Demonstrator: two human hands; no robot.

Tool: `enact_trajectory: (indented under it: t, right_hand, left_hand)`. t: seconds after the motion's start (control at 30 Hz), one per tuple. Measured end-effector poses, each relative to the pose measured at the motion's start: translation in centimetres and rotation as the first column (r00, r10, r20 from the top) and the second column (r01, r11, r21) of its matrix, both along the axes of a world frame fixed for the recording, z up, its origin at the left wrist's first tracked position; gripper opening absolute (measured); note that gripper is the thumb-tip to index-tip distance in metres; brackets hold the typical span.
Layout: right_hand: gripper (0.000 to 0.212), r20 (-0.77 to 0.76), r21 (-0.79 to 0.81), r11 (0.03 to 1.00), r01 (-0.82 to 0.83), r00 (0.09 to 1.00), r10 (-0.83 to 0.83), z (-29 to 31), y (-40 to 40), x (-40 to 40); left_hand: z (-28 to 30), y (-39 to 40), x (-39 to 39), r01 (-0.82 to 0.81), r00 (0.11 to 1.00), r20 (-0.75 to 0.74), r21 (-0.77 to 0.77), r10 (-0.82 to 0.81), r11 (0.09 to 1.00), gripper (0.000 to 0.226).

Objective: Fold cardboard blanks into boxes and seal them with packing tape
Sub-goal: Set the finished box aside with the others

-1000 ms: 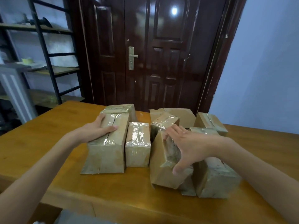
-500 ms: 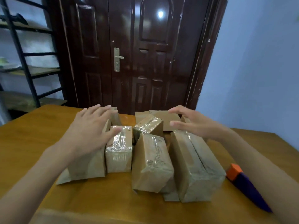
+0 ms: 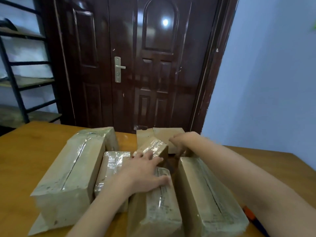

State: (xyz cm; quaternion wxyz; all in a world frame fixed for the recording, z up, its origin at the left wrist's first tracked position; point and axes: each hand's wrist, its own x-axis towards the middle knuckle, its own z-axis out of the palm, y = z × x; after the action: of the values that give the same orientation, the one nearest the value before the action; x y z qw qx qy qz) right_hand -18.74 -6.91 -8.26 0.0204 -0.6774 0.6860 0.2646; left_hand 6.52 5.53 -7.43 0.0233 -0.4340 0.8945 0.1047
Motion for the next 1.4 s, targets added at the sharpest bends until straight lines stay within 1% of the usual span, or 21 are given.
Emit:
enact_trajectory:
  t: [0.1,0.2,0.33,0.37,0.47,0.5,0.57,0.63,0.7,0.8,0.9,0.97,1.03,1.1,1.2,1.27,1.3,1.37,1.4]
  right_hand:
    - [0.096,-0.047,0.004,0.999,-0.041,0.998,0.041,-2.1,-2.0,0.0]
    - [0.081,0.041,-0.042,0.997,-0.061,0.997,0.062,-3.1,-2.7,-0.2]
    - [0.078,0.104,-0.106,0.992,-0.068,0.991,0.079,-3.4,-2.8,-0.4]
    - [0.073,0.109,-0.121,0.989,-0.078,0.99,0.092,-3.5,-2.7,-0.4]
    - [0.039,0.125,-0.139,0.986,-0.095,0.986,0.113,-3.4,-3.2,-0.5]
    - [0.034,0.14,-0.17,0.979,-0.108,0.981,0.132,-3.0,-3.0,-0.3]
    - [0.029,0.137,-0.283,0.954,-0.099,0.98,0.142,-1.9,-2.3,0.3]
    - [0.026,0.084,-0.436,0.891,-0.125,0.98,0.179,-0.7,-1.6,0.9]
    - [0.025,0.053,-0.591,0.798,-0.121,0.981,0.188,0.8,-0.9,1.2]
    - [0.021,0.122,-0.79,0.614,-0.011,0.977,0.174,4.6,0.1,1.3]
    - [0.023,0.266,-0.885,0.436,0.161,0.945,0.191,9.4,1.4,1.2]
    - [0.024,0.35,-0.905,0.332,0.266,0.91,0.224,12.1,2.9,1.0]
    - [0.023,0.4,-0.905,0.263,0.334,0.879,0.26,14.2,5.0,0.7]
    - [0.019,0.437,-0.896,0.218,0.387,0.856,0.278,15.8,7.2,0.4]
    - [0.021,0.492,-0.871,0.198,0.45,0.805,0.332,17.7,10.6,0.2]
    - [0.025,0.507,-0.862,0.207,0.463,0.786,0.354,18.8,12.8,0.1]
    - [0.024,0.509,-0.861,0.216,0.461,0.782,0.36,19.3,14.0,0.2]
    - [0.025,0.499,-0.866,0.232,0.442,0.791,0.355,20.0,16.5,0.3]
    - [0.025,0.49,-0.871,0.238,0.43,0.799,0.349,20.3,17.8,0.4]
  left_hand:
    - [-0.1,-0.1,-0.5,-0.014,1.0,-0.006,0.017,0.015,1.0,0.087]
    - [0.0,-0.2,-1.1,-0.021,1.0,-0.005,0.017,0.022,1.0,0.085]
    - [-0.4,-0.5,-1.0,-0.033,0.999,-0.035,0.031,0.034,0.999,0.083]
    - [-0.5,-0.5,-1.0,-0.034,0.999,-0.04,0.022,0.035,0.999,0.083]
    - [-0.6,-0.5,-1.0,-0.038,0.998,-0.045,0.015,0.039,0.999,0.084]
    - [-0.6,-0.4,-1.0,-0.036,0.998,-0.048,0.017,0.037,0.999,0.084]
    - [-0.7,-0.4,-0.9,-0.033,0.998,-0.057,0.021,0.034,0.999,0.083]
    - [-0.9,-0.3,-0.8,-0.026,0.998,-0.064,0.014,0.027,1.0,0.082]
    - [-1.0,-0.2,-0.8,-0.032,0.996,-0.081,0.024,0.034,0.999,0.082]
    - [-1.0,-0.5,-1.0,-0.037,0.993,-0.112,0.041,0.042,0.998,0.082]
    - [-1.1,-0.7,-1.0,-0.037,0.99,-0.138,0.045,0.043,0.998,0.081]
    - [-1.3,-0.7,-0.9,-0.04,0.984,-0.171,0.035,0.045,0.999,0.079]
    - [-1.4,-0.6,-0.8,-0.03,0.98,-0.199,-0.004,0.029,1.0,0.076]
    - [-1.4,-0.7,-0.7,-0.027,0.977,-0.21,-0.011,0.024,1.0,0.075]
    - [-1.4,-0.7,-0.5,-0.057,0.971,-0.233,-0.003,0.055,0.998,0.076]
    - [-1.0,-0.3,-0.3,-0.071,0.945,-0.32,0.014,0.072,0.997,0.072]
    - [-0.7,-0.2,-0.1,-0.073,0.911,-0.404,0.054,0.088,0.996,0.067]
    - [0.0,0.2,0.4,-0.068,0.805,-0.575,0.151,0.144,0.986,0.053]
    - [0.5,0.4,0.6,-0.079,0.755,-0.636,0.158,0.163,0.984,0.048]
